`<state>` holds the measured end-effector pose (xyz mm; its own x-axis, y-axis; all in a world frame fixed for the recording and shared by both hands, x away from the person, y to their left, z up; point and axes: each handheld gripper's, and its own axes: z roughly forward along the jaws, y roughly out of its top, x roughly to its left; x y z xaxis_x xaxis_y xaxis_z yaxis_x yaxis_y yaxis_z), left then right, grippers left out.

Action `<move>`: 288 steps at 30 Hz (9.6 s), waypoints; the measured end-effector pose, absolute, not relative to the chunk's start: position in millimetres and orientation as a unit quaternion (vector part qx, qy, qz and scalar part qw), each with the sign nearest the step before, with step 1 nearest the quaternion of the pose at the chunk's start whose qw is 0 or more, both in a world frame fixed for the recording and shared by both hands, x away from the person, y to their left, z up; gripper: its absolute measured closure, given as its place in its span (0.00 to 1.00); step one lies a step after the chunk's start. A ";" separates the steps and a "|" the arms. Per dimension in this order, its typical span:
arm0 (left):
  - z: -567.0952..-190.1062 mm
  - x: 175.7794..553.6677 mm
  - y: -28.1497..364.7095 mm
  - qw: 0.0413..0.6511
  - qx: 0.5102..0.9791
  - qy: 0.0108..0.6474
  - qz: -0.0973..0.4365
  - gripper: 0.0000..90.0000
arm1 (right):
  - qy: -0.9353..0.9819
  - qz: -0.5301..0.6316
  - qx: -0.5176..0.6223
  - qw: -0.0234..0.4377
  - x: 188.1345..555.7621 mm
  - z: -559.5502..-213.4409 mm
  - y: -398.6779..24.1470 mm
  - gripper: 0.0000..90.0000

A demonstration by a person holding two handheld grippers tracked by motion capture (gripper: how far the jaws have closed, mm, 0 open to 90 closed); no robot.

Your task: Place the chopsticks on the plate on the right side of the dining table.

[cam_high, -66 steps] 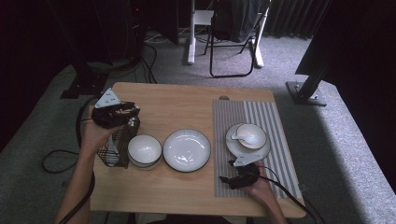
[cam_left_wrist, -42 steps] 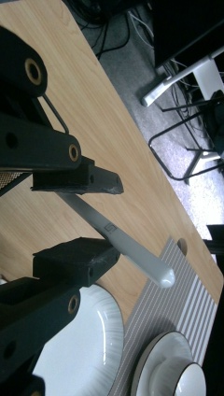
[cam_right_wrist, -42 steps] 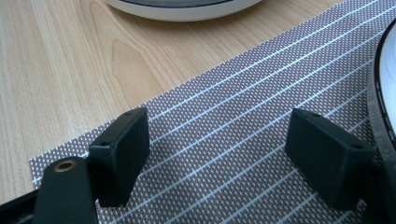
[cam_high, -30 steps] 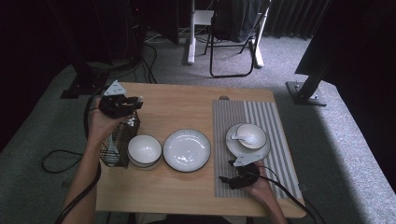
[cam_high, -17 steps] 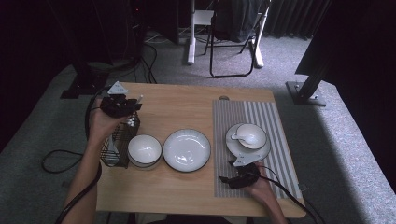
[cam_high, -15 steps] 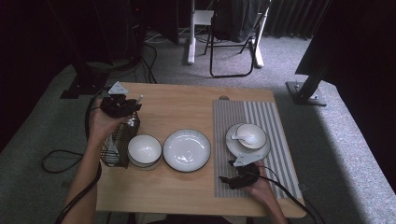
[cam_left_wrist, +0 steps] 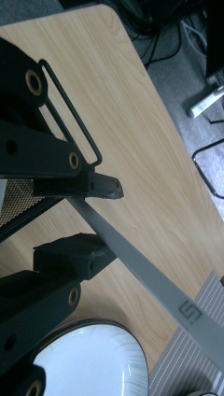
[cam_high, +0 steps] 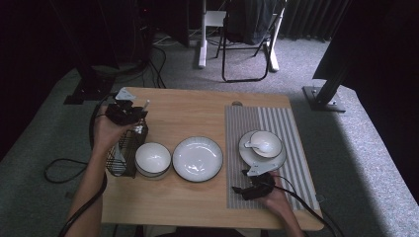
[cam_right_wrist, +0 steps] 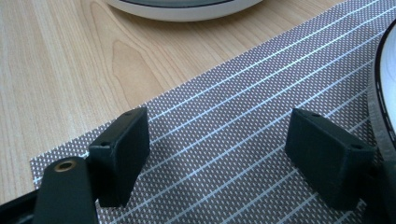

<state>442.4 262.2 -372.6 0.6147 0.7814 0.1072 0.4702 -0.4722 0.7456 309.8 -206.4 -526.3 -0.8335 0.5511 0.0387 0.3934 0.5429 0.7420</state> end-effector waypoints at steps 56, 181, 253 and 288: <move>-325.3 414.8 261.7 0.433 0.774 0.339 0.316 0.94 | 0.873 0.394 0.271 0.101 309.6 -526.3 -206.1 0.24; -299.4 397.5 173.7 0.484 0.791 0.246 0.281 0.94 | 0.877 0.385 0.264 0.115 307.8 -526.7 -203.6 0.24; -299.6 395.2 120.9 0.505 0.802 0.200 0.248 0.94 | 0.875 0.383 0.270 0.119 309.0 -526.5 -203.2 0.25; -309.4 393.8 93.6 0.516 0.807 0.183 0.223 0.94 | 0.875 0.379 0.277 0.120 309.0 -526.1 -202.8 0.21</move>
<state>393.8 93.6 -309.4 0.8339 0.5250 0.1706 0.0658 -0.4014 0.9135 309.0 -202.8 -526.1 -0.8179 0.5754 -0.0008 0.3930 0.5597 0.7296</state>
